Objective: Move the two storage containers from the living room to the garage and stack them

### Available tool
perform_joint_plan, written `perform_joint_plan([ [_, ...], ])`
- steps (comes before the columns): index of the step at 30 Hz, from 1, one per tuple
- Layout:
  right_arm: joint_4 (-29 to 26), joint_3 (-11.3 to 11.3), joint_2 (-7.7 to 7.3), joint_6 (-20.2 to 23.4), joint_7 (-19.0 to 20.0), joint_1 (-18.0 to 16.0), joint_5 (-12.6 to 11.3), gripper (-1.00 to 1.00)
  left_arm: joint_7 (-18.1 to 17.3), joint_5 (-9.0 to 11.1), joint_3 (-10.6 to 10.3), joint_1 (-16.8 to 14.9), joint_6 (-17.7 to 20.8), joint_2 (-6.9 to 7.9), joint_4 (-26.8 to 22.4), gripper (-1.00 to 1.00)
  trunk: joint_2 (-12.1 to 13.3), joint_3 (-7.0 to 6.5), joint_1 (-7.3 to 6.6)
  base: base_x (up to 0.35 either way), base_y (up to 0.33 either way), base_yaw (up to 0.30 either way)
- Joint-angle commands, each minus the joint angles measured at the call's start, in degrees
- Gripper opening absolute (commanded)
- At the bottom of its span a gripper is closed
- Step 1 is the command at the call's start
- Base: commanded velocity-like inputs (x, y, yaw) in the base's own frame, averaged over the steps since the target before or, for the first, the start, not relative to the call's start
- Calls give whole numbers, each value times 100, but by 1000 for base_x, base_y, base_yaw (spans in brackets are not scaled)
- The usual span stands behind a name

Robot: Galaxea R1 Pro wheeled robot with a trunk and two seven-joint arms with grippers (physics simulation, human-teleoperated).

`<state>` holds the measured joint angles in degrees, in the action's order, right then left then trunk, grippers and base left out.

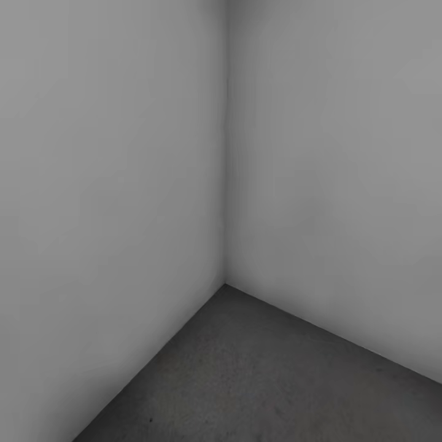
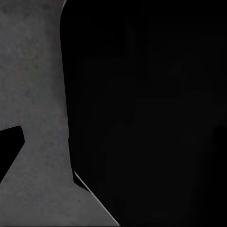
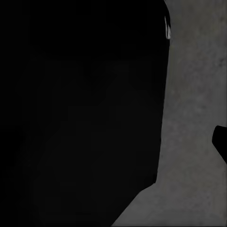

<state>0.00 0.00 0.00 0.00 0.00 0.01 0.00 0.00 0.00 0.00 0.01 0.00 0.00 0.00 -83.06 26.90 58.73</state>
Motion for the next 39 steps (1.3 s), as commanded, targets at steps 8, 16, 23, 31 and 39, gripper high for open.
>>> perform_joint_plan([
  [8,-13,0,-86,-54,-16,-118,6,100,5,9,-8,88,-41,-57,-178,100,-2,3,0,0,0,0],
  [16,-13,0,-86,-54,-16,-118,6,100,5,9,-8,88,-41,-57,-178,100,-2,3,0,0,0,0],
  [23,-13,0,-86,-54,-16,-118,6,100,5,9,-8,88,-41,-57,-178,100,-2,3,0,0,0,0],
  [31,-177,11,-247,-12,133,-283,25,100,-74,42,33,93,-171,78,-338,100,-2,3,0,0,0,0],
  [39,-439,12,-478,5,389,-538,34,100,-331,61,239,96,-216,335,-594,100,-2,3,0,0,0,0],
])
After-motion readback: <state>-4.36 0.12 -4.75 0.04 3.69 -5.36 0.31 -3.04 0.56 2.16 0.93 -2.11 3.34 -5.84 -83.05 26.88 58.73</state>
